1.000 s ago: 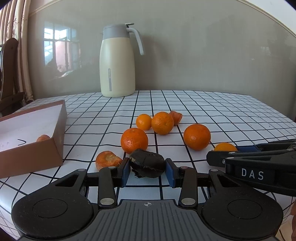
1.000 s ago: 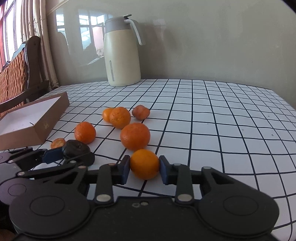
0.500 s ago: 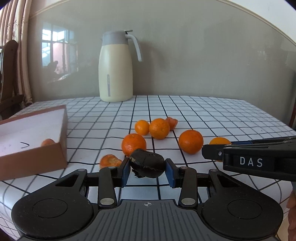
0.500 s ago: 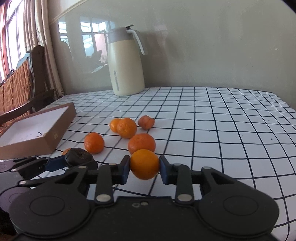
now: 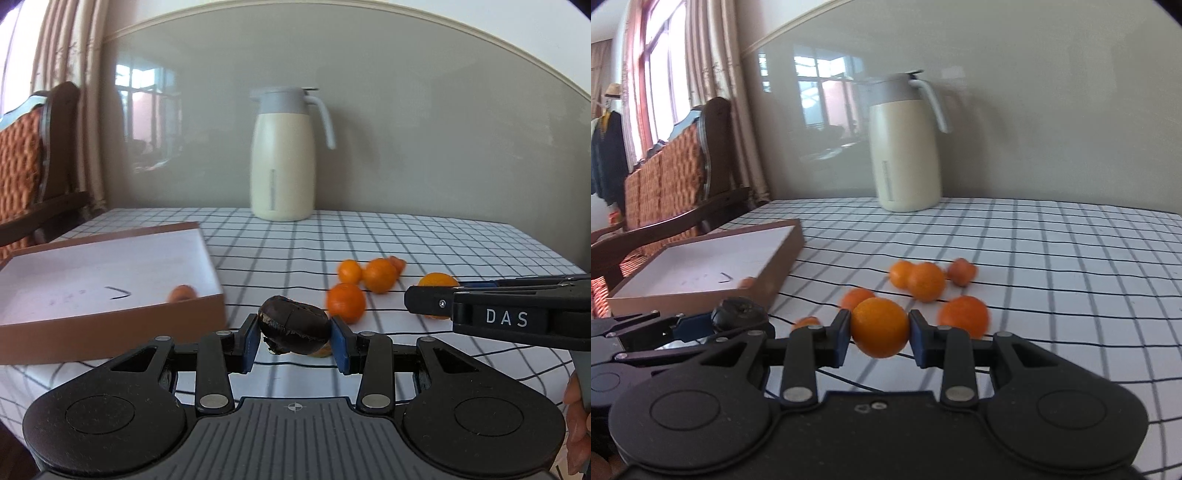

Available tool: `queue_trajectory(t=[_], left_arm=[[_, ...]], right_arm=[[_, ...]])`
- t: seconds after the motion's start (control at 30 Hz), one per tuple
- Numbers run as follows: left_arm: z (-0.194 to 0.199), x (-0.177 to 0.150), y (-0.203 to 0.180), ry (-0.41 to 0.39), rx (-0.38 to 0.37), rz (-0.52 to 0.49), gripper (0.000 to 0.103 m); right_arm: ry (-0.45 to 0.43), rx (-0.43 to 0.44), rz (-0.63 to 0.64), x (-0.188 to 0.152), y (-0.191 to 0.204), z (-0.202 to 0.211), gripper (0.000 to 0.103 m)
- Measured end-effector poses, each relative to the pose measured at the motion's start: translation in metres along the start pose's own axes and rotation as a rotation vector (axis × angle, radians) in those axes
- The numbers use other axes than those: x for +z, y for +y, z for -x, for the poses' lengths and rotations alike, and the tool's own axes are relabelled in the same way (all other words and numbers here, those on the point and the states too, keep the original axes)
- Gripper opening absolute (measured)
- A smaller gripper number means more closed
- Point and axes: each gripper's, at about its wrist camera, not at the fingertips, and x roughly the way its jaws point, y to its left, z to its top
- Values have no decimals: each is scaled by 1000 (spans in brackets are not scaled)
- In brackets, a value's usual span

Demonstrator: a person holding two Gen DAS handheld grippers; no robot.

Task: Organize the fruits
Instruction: 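Carry the dark purple fruit and the tangerine over the white box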

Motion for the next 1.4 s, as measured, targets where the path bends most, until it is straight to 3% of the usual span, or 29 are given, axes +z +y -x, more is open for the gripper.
queue_trajectory(t=[0.53, 1.4], left_arm=[[10, -1, 54, -19, 102, 68, 41], [26, -8, 124, -60, 252, 176, 41]], right_arm=[[8, 131, 54, 6, 57, -31, 25], [-48, 237, 93, 15, 113, -56, 25]])
